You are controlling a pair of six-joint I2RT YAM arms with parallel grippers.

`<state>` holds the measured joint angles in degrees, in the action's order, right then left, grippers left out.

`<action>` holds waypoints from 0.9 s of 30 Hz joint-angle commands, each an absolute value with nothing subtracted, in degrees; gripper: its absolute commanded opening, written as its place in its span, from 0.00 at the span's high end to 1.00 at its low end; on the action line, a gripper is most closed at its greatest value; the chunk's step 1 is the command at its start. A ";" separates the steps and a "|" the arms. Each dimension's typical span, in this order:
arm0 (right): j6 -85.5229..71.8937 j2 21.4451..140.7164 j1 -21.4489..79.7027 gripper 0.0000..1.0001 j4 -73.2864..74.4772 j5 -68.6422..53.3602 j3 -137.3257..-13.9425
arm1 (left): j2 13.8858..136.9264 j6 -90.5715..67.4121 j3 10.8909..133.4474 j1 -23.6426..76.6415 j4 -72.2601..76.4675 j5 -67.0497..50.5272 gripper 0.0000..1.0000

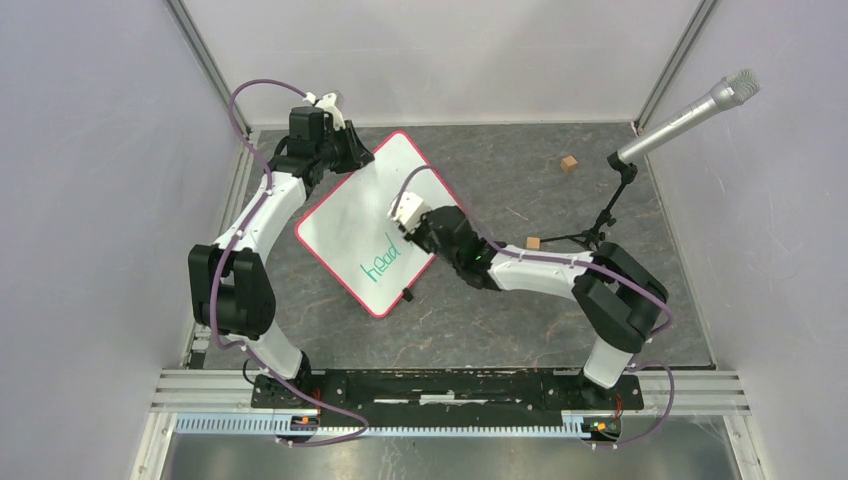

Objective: Erase the whiteboard

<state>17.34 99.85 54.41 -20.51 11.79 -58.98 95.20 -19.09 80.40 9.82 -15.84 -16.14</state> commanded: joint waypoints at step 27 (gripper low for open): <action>2.98 100.46 47.27 0.10 -33.12 -4.78 -59.86 | 95.36 -21.44 81.93 10.63 -17.31 -18.72 0.80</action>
<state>4.71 101.89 47.75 -27.46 -2.48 -59.27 95.20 -19.11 80.62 9.82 -15.88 -16.80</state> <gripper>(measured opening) 0.909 0.305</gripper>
